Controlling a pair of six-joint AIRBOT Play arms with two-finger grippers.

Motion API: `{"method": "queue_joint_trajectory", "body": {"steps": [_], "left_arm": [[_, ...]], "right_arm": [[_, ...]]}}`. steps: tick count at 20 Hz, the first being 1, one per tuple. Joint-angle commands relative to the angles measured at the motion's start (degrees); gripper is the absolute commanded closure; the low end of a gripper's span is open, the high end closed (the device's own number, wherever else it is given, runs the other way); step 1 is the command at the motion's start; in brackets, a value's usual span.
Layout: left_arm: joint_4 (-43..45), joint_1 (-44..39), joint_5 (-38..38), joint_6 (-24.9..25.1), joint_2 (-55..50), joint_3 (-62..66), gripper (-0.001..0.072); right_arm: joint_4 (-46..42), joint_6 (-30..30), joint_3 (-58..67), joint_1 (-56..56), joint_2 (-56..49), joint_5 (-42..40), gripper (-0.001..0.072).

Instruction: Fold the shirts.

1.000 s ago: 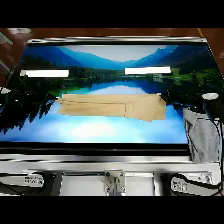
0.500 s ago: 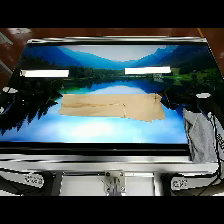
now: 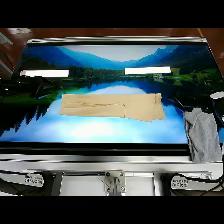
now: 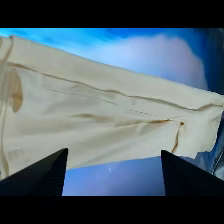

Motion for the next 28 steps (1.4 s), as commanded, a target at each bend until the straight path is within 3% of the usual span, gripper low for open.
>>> {"method": "queue_joint_trajectory", "body": {"steps": [1,4,9,13,17,18,19,20,21,28], "left_arm": [[0.0,-1.7,-2.4,-0.4,3.3,1.6,-0.0001],[0.0,-5.3,-3.1,-0.1,4.6,1.6,-0.0001],[0.0,-10.2,-5.0,0.1,4.7,1.6,0.0],[0.0,-13.3,-4.7,0.1,4.7,1.6,0.0],[0.0,-16.4,-4.1,0.3,4.7,1.6,0.0019],[0.0,-17.3,-3.4,0.3,4.7,1.6,0.0114],[0.0,-18.4,-2.6,0.3,4.5,1.6,0.0315],[0.0,-19.7,-1.3,1.0,4.3,1.6,0.0574],[0.0,-21.4,0.6,2.3,4.2,1.4,0.067],[-0.1,-39.1,9.4,2.8,-5.6,1.3,0.0669]], "right_arm": [[-4.6,1.5,0.1,0.4,-2.7,3.4,0.0016],[3.1,-1.3,0.1,3.8,-6.5,0.0,0.0017],[3.5,-0.5,0.1,9.8,-9.8,-6.9,0.0017],[3.7,2.9,0.1,10.8,-12.1,-5.1,0.004],[4.2,2.1,0.2,10.8,-12.5,0.6,0.0604],[4.0,1.4,0.7,10.5,-11.8,2.0,0.0644],[4.0,1.0,1.4,10.2,-10.6,4.0,0.0645],[4.0,1.0,2.2,9.9,-9.4,6.0,0.0645],[3.9,0.9,3.0,9.8,-7.6,8.1,0.0645],[3.5,5.6,4.4,9.8,8.3,16.2,0.0645]]}}
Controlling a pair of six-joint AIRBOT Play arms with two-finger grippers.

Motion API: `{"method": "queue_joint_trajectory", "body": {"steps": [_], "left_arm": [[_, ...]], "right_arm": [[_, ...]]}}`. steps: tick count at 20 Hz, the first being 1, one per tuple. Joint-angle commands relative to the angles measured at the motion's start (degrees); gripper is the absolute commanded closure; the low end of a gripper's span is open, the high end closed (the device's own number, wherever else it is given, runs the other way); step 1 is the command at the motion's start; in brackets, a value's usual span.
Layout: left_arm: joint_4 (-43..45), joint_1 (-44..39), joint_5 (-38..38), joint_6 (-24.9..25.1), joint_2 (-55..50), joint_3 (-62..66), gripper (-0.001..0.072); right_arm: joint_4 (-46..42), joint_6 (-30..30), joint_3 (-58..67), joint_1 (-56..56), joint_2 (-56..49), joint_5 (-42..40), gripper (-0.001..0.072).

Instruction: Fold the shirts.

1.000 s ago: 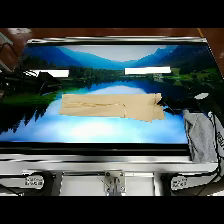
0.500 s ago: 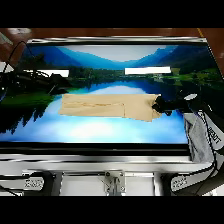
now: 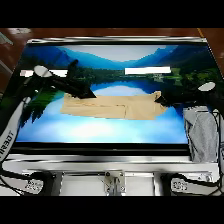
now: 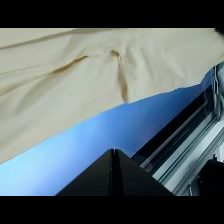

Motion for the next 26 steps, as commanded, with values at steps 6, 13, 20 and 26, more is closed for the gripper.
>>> {"method": "queue_joint_trajectory", "body": {"steps": [6,13,20,26], "left_arm": [[-4.4,-16.8,15.8,-3.6,-10.8,0.0,0.067],[-15.6,-26.1,21.0,-3.6,-16.7,0.0,0.067],[-18.9,-20.4,26.1,-3.9,-13.4,0.0,0.0673],[-13.4,-0.3,26.3,-2.2,6.8,0.1,0.0672]], "right_arm": [[-1.4,7.8,0.4,0.1,17.1,17.1,0.0645],[-1.6,12.6,0.4,0.1,27.1,19.6,0.0645],[-0.9,14.2,0.4,3.3,27.3,16.3,0.0645],[-1.0,16.5,0.4,23.3,22.3,-4.7,0.0645]]}}
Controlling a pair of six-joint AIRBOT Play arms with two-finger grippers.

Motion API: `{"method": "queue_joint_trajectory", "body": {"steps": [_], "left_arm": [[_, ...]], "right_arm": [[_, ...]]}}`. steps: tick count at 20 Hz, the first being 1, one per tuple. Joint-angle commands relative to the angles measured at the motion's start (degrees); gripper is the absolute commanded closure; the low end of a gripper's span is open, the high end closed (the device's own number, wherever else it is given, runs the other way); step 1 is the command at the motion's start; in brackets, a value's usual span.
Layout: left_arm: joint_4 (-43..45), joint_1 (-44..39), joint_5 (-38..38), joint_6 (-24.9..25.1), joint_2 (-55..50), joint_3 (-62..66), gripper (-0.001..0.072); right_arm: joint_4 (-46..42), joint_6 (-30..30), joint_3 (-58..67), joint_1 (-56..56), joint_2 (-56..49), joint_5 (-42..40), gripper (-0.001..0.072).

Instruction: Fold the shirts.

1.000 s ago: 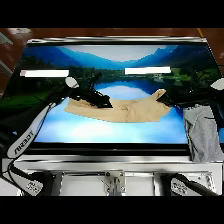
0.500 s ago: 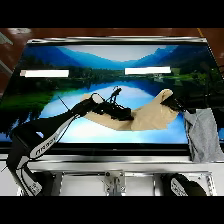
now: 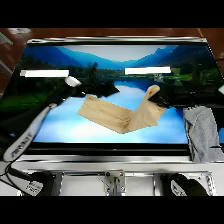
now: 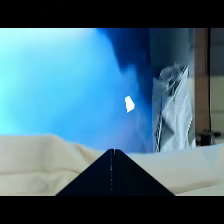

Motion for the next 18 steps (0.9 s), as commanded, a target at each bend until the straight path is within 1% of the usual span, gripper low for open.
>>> {"method": "queue_joint_trajectory", "body": {"steps": [1,4,6,8,9,10,11,12,13,14,15,17,18], "left_arm": [[2.1,12.3,0.5,0.6,13.3,0.1,0.0672],[2.1,21.0,-1.2,0.6,25.6,0.1,0.0671],[2.1,24.5,-4.9,0.6,33.1,0.1,0.0671],[2.9,25.9,-10.4,3.3,39.6,0.0,0.0671],[4.8,25.8,-13.2,3.4,42.6,0.0,0.0671],[6.8,25.5,-15.8,3.3,45.1,0.0,0.0671],[8.1,25.5,-18.0,3.0,47.0,0.0,0.0671],[8.8,25.5,-20.0,2.7,48.4,0.0,0.0671],[9.4,25.5,-21.6,2.7,49.4,0.0,0.0671],[9.7,25.5,-22.9,2.7,49.8,0.0,0.0671],[9.7,25.5,-24.0,2.7,49.8,0.0,0.0671],[10.1,25.5,-24.2,3.0,49.4,-1.0,0.0671],[10.2,25.5,-23.6,3.0,49.3,-2.2,0.0671]], "right_arm": [[0.0,1.2,0.0,12.5,-4.7,-15.4,0.0645],[0.4,1.5,0.1,23.6,-14.4,-27.3,0.0645],[2.9,1.4,0.1,28.9,-22.2,-35.5,0.0645],[9.5,1.3,0.1,32.3,-29.7,-44.7,0.0644],[15.1,0.1,0.1,33.3,-32.9,-48.3,0.0645],[20.4,-2.3,0.6,34.1,-35.5,-49.9,0.0645],[25.0,-5.6,2.1,34.8,-38.1,-49.9,0.0644],[28.0,-8.0,4.0,35.6,-40.3,-49.9,0.0627],[30.7,-9.0,6.3,36.3,-42.2,-50.4,0.0462],[33.4,-9.7,8.2,36.8,-43.6,-52.2,0.0192],[35.5,-11.3,10.1,37.1,-44.2,-54.2,0.0113],[36.2,-14.6,13.3,36.7,-43.8,-58.3,0.0113],[35.9,-16.1,14.3,35.7,-42.9,-57.5,0.0113]]}}
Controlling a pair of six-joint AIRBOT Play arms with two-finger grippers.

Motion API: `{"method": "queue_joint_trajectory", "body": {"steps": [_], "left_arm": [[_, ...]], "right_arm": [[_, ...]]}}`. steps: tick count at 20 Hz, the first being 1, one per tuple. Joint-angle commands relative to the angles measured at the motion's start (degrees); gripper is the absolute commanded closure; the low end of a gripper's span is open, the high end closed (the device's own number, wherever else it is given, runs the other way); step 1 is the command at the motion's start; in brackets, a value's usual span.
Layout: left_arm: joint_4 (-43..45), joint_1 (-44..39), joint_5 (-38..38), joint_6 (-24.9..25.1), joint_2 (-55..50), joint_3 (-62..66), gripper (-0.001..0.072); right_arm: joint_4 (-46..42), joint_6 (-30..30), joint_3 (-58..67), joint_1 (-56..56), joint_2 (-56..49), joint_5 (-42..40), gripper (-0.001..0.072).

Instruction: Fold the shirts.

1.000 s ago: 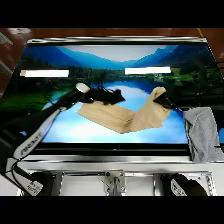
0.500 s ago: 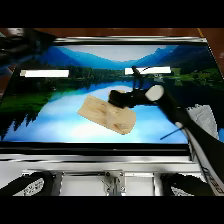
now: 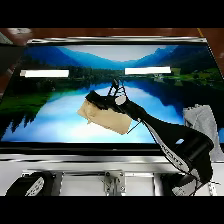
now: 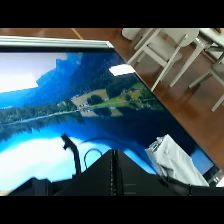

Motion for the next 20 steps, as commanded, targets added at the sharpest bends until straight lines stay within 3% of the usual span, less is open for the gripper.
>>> {"method": "queue_joint_trajectory", "body": {"steps": [1,4,6,9,10,12,15,20], "left_arm": [[1.3,0.2,-1.5,0.3,0.9,-3.1,0.0671],[1.5,0.2,1.7,1.2,0.7,-8.9,0.0671],[1.5,0.2,2.6,1.2,0.4,-11.3,0.0671],[1.5,0.3,2.6,2.1,0.2,-12.0,0.0671],[1.5,0.3,2.6,2.2,0.2,-12.0,0.0671],[1.5,0.3,2.5,2.1,0.2,-12.0,0.0671],[1.5,0.3,2.5,2.1,0.3,-12.0,0.0671],[1.5,0.4,2.6,2.1,0.5,-12.0,0.0671]], "right_arm": [[4.0,-6.6,4.3,-1.9,0.5,-1.5,0.0113],[-7.8,-6.5,4.3,-10.1,6.1,15.1,0.0113],[-24.1,1.6,4.3,-17.5,10.2,32.0,0.0113],[-54.8,19.7,2.9,-24.6,13.3,56.8,0.0112],[-59.4,20.7,0.4,-24.9,13.4,61.5,0.0032],[-57.1,20.3,-6.3,-24.8,13.4,59.8,0.0032],[-45.2,18.8,-14.8,-24.3,13.2,46.9,0.0032],[-39.1,18.6,-17.2,-23.9,10.7,39.1,0.0032]]}}
